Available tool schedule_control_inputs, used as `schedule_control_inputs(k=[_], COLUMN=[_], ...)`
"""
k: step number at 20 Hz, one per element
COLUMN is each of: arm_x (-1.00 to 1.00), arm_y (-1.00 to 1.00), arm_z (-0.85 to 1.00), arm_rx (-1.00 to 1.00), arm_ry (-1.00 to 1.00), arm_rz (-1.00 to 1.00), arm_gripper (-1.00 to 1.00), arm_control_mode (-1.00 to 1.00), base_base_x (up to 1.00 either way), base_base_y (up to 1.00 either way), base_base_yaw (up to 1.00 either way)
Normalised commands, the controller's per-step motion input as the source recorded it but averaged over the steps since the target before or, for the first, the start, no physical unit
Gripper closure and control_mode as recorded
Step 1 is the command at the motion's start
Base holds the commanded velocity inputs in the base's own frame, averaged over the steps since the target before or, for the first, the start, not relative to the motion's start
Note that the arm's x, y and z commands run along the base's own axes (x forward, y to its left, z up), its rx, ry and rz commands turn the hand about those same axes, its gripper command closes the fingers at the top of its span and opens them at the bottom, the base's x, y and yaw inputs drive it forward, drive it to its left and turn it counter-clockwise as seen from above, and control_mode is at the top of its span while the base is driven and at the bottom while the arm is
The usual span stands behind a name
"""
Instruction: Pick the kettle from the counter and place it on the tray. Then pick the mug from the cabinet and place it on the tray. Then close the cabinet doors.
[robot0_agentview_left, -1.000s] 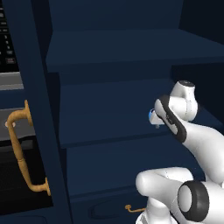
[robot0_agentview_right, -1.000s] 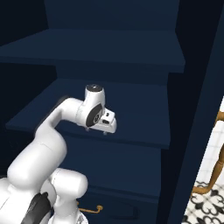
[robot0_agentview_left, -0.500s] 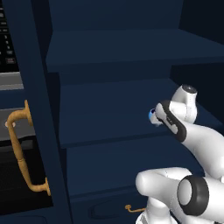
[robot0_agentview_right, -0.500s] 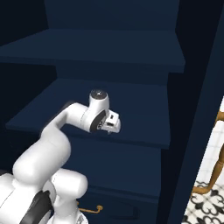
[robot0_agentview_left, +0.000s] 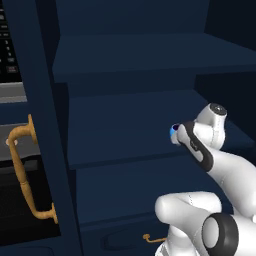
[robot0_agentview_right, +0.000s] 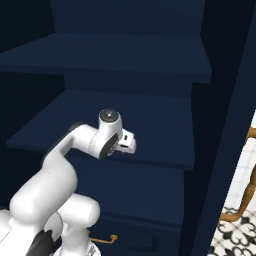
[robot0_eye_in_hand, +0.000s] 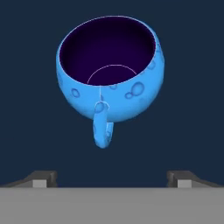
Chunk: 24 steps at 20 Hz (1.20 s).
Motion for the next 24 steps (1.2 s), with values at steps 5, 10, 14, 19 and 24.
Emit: schedule_control_inputs(k=[5, 10, 14, 19, 24], arm_x=[0.01, 0.13, 0.08, 0.08, 0.29], arm_y=[0.03, 0.16, -0.03, -0.05, 0.05], arm_z=[0.01, 0.00, 0.10, 0.04, -0.01], arm_rx=[0.00, -0.05, 0.00, 0.00, 0.00], arm_ry=[0.00, 0.05, 0.00, 0.00, 0.00], arm_rz=[0.00, -0.02, 0.00, -0.02, -0.01], arm_gripper=[-1.00, -1.00, -1.00, -1.00, -1.00], arm_control_mode=[-1.00, -1.00, -1.00, -1.00, -1.00], base_base_x=[0.00, 0.00, 0.00, 0.00, 0.00], base_base_y=[0.00, 0.00, 0.00, 0.00, 0.00], base_base_yaw=[0.00, 0.00, 0.00, 0.00, 0.00])
